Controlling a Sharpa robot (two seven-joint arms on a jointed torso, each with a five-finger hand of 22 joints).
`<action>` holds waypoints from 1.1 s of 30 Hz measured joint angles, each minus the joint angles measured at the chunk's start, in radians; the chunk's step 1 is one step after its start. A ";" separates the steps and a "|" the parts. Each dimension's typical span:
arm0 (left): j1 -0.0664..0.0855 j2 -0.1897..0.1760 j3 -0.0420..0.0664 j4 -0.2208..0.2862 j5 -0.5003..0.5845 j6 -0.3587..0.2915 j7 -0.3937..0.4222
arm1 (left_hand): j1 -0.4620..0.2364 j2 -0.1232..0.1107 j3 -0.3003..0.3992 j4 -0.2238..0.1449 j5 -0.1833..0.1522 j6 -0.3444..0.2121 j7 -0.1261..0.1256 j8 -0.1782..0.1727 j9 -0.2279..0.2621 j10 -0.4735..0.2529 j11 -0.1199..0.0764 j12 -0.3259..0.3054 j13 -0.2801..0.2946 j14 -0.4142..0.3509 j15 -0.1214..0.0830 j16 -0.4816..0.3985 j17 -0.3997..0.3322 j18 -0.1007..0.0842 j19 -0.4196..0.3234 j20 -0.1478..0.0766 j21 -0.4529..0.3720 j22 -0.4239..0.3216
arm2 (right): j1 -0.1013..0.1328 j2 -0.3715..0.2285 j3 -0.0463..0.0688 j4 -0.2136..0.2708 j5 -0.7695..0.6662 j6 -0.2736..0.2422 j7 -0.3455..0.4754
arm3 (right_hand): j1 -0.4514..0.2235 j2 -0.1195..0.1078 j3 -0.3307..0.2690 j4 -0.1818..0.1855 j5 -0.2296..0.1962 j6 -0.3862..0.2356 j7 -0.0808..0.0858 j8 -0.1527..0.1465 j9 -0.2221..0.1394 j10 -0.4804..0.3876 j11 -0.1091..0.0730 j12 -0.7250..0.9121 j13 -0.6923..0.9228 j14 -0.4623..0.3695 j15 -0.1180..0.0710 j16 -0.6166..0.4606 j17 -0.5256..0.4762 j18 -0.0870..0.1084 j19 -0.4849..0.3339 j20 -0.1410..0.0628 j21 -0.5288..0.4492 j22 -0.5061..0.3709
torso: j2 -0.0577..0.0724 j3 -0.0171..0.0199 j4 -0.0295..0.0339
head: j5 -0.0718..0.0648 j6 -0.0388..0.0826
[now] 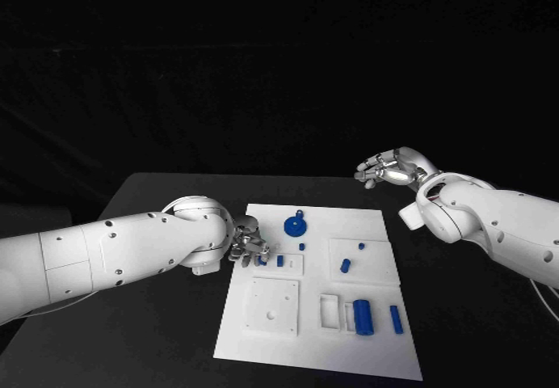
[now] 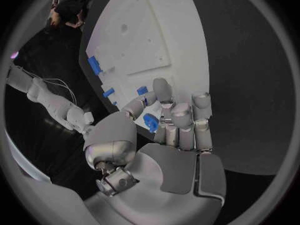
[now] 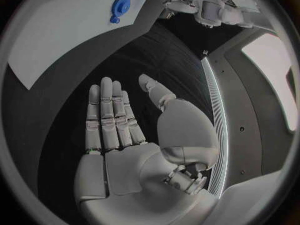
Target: Assemble the parts on the task board
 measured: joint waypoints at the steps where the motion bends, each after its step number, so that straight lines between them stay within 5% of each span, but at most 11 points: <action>1: 0.000 0.000 0.000 -0.001 0.000 0.002 0.001 | 0.000 0.000 0.000 0.000 0.002 0.000 0.000 0.000 0.000 0.002 -0.001 0.000 0.001 0.000 0.000 0.000 0.000 0.000 0.000 0.000 0.003 0.000 | 0.000 0.000 0.000 0.000 0.000 0.000 0.000 | 0.000 0.000 0.002 0.002 0.000 0.000 0.000 0.000 0.000 0.000 0.000 0.000 0.000 0.000 0.000 -0.004 0.000 0.000 0.000 0.000 0.000 0.000 | 0.000 -0.0001 0.0000 | 0.000 0.000; 26: 0.001 0.004 0.003 -0.007 0.005 0.048 0.016 | 0.006 -0.006 -0.003 0.000 0.010 0.001 -0.001 0.003 0.011 0.001 -0.005 0.009 0.009 0.000 0.000 0.004 0.004 0.000 0.000 0.000 0.003 0.000 | 0.000 0.001 0.000 -0.002 0.001 -0.001 0.001 | 0.000 0.000 0.003 0.003 0.000 0.000 0.000 0.000 -0.003 0.004 0.004 -0.004 -0.002 0.000 0.000 -0.008 0.002 0.000 -0.004 0.004 -0.004 0.001 | -0.001 0.0010 0.0011 | -0.002 -0.004; 31: 0.001 0.004 0.003 -0.009 0.017 0.047 0.012 | -0.011 0.011 -0.016 0.011 -0.020 0.001 -0.001 0.003 0.018 0.001 -0.005 0.015 0.013 0.000 0.000 0.004 0.007 0.000 0.000 0.000 0.003 0.000 | 0.000 0.001 0.000 -0.002 0.001 -0.001 0.001 | 0.000 0.000 0.003 0.003 0.000 0.000 0.000 0.000 -0.003 0.004 0.004 -0.004 -0.002 0.000 0.000 -0.008 0.002 0.000 -0.004 0.004 -0.004 0.001 | -0.001 0.0015 0.0012 | -0.001 -0.003; 33: 0.001 0.004 0.003 -0.010 0.021 0.047 0.010 | -0.019 0.020 -0.018 0.027 -0.066 0.001 -0.001 0.003 0.021 -0.001 -0.007 0.019 0.015 0.000 0.000 0.004 0.009 0.000 0.000 0.000 0.003 0.000 | 0.000 0.001 0.000 -0.002 0.001 -0.001 0.001 | 0.000 0.000 0.003 0.003 0.000 0.000 0.000 0.000 -0.003 0.004 0.004 -0.004 -0.002 0.000 0.000 -0.008 0.002 0.000 -0.004 0.004 -0.004 0.001 | -0.001 0.0015 0.0011 | -0.001 -0.003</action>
